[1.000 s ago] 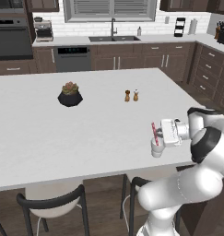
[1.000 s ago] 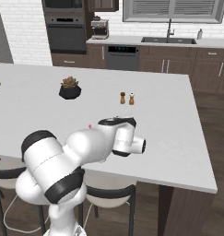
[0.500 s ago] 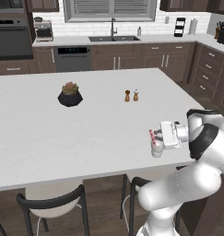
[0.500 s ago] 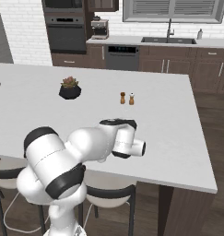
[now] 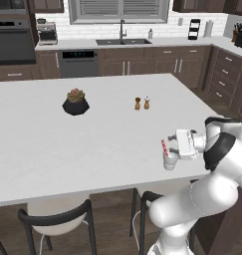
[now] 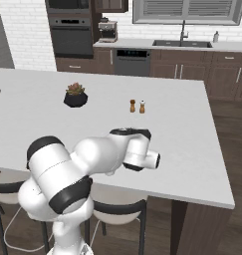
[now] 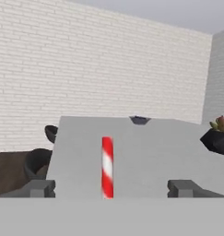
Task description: Take a straw from the drawer in front and place it inside the glass cup on the dining counter.
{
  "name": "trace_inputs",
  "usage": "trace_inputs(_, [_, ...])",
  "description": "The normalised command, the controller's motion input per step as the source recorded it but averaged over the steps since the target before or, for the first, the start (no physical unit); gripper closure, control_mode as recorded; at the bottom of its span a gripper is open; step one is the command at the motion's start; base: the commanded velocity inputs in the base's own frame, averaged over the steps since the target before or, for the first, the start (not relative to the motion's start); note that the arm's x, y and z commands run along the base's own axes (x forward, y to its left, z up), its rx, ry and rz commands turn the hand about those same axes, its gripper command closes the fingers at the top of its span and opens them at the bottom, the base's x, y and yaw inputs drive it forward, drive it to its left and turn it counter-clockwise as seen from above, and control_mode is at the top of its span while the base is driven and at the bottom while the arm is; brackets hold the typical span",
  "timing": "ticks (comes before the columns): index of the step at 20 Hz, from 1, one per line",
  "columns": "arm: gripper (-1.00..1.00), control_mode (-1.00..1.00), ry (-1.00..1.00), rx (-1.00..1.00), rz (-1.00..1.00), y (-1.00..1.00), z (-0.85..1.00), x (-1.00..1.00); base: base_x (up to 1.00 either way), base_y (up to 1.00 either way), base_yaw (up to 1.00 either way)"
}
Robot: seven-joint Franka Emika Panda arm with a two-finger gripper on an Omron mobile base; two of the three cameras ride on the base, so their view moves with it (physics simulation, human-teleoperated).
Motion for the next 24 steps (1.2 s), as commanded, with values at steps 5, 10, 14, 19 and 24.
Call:
trace_inputs(5, [-1.00, -1.00, 0.00, 0.01, -0.06, -0.03, 0.49, -0.05, 0.00, 0.00, 0.00])
trace_inputs(10, [-1.00, -1.00, 0.00, 0.00, -0.08, 0.00, 0.45, -0.18, 0.00, 0.00, 0.00])
trace_inputs(14, [-1.00, -1.00, 0.00, 0.00, -0.07, 0.00, 0.22, -0.28, 0.00, 0.00, 0.00])
trace_inputs(19, [-1.00, -1.00, 0.00, 0.00, -0.07, 0.02, 0.11, -0.35, 0.00, 0.00, 0.00])
trace_inputs(24, [-1.00, -1.00, 0.00, 0.00, -0.08, 0.09, 0.13, -0.21, 0.00, 0.00, 0.00])
